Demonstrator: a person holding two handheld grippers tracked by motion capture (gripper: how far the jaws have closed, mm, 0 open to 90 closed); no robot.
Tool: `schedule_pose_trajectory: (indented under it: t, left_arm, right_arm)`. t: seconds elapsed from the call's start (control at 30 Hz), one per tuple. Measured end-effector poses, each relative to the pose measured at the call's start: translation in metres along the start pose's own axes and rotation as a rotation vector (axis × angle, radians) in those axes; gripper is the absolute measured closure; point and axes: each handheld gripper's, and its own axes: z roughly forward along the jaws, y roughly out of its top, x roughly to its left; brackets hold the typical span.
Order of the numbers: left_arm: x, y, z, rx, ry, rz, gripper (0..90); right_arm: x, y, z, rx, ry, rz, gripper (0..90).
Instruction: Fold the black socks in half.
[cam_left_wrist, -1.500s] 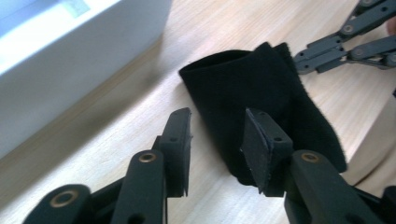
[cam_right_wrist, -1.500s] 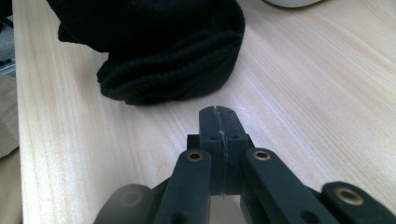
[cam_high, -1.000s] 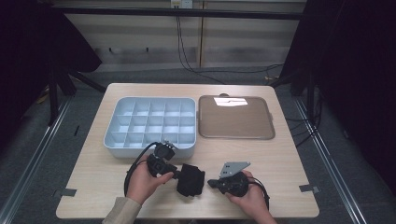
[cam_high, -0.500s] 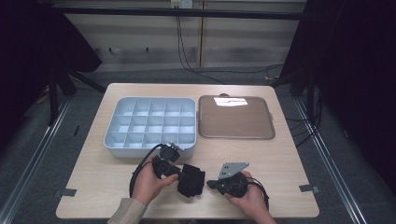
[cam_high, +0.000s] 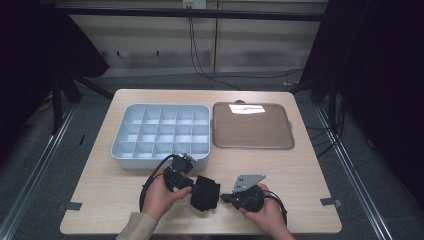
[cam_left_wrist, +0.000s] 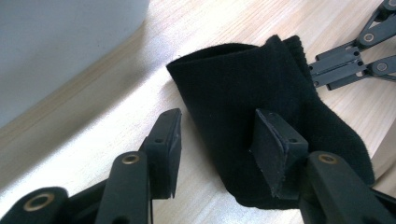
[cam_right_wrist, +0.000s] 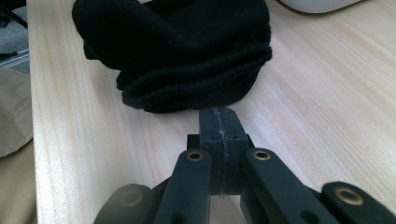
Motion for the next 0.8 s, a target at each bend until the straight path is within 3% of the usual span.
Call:
schedule_pose_trajectory:
  t: [0.8]
  left_arm:
    - [-0.0030, 0.0048, 0.0032, -0.010, -0.004, 0.006, 49.8]
  right_arm:
    - [0.0017, 0.0007, 0.0018, -0.007, 0.009, -0.001, 90.0]
